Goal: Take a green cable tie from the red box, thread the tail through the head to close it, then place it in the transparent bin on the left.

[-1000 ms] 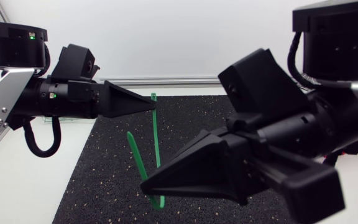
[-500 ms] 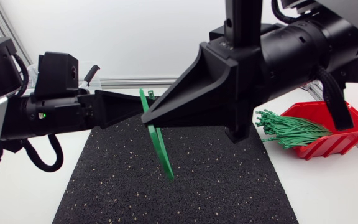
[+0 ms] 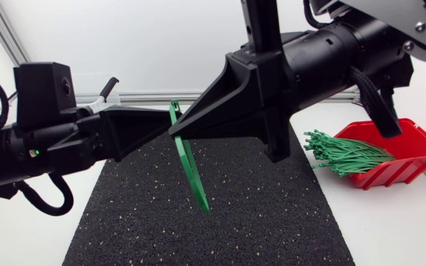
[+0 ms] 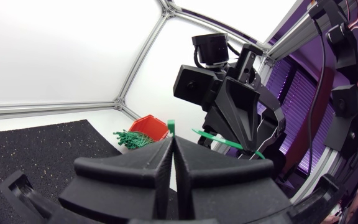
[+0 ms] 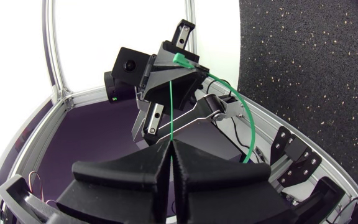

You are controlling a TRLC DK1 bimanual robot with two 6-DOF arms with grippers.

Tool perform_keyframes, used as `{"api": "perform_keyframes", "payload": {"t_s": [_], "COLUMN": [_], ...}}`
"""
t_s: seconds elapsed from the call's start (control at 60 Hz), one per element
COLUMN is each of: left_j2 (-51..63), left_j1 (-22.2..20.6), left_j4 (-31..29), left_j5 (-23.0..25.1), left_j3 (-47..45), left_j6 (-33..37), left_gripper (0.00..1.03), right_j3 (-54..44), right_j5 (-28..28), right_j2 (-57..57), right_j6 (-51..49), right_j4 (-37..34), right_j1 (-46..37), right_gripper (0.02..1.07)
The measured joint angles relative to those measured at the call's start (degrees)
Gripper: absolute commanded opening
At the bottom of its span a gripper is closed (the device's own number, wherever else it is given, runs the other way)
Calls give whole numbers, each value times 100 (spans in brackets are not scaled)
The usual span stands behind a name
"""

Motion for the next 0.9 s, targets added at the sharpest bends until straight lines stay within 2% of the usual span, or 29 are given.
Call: {"api": "perform_keyframes", "payload": {"t_s": [0.433, 0.9], "left_j2": [-470, -317], "left_j1": [-133, -83], "left_j4": [-107, -155], "left_j5": [-127, -166], "left_j3": [-186, -184], "left_j6": [131, 129], "left_gripper": [4, 4], "right_j3": [-4, -90], "right_j5": [0, 0], "right_j2": [50, 26], "right_j6": [0, 15], "right_j4": [144, 232], "right_j1": [81, 81], "right_gripper": [8, 8]}}
